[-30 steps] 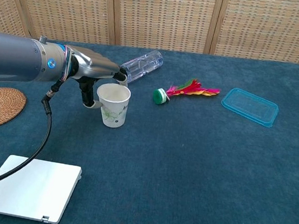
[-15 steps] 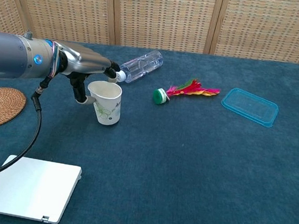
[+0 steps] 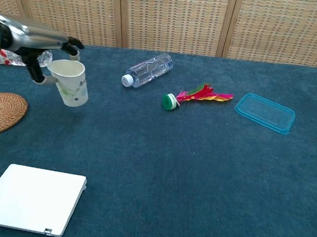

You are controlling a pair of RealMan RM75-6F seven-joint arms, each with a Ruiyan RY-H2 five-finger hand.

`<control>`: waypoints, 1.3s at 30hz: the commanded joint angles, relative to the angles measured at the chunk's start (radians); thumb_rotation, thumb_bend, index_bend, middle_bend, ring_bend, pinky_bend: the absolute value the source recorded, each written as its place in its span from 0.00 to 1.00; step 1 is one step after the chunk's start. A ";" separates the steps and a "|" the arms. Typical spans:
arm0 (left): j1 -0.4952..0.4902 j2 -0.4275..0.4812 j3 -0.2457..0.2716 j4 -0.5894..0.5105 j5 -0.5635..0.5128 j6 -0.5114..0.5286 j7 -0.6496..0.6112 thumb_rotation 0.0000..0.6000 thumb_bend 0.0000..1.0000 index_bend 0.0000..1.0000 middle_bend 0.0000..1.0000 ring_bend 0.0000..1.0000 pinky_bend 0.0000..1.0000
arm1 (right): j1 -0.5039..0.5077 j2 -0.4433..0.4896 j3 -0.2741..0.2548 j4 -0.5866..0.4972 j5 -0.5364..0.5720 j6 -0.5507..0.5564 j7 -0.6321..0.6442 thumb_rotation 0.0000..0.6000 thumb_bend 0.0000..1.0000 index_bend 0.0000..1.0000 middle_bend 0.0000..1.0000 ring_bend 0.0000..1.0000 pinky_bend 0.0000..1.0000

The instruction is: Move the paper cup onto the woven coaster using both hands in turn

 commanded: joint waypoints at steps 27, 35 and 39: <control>0.350 0.108 0.086 0.257 0.283 -0.044 -0.411 1.00 0.43 0.31 0.00 0.00 0.00 | -0.003 -0.006 -0.014 -0.043 -0.059 0.003 -0.069 1.00 0.08 0.00 0.00 0.00 0.00; 0.347 0.061 0.040 0.314 0.268 -0.095 -0.412 1.00 0.42 0.31 0.00 0.00 0.00 | -0.007 -0.002 -0.012 -0.045 -0.061 0.005 -0.064 1.00 0.08 0.00 0.00 0.00 0.00; 0.345 0.050 0.029 0.318 0.266 -0.103 -0.396 1.00 0.42 0.30 0.00 0.00 0.00 | -0.009 -0.001 -0.010 -0.047 -0.061 0.007 -0.060 1.00 0.08 0.00 0.00 0.00 0.00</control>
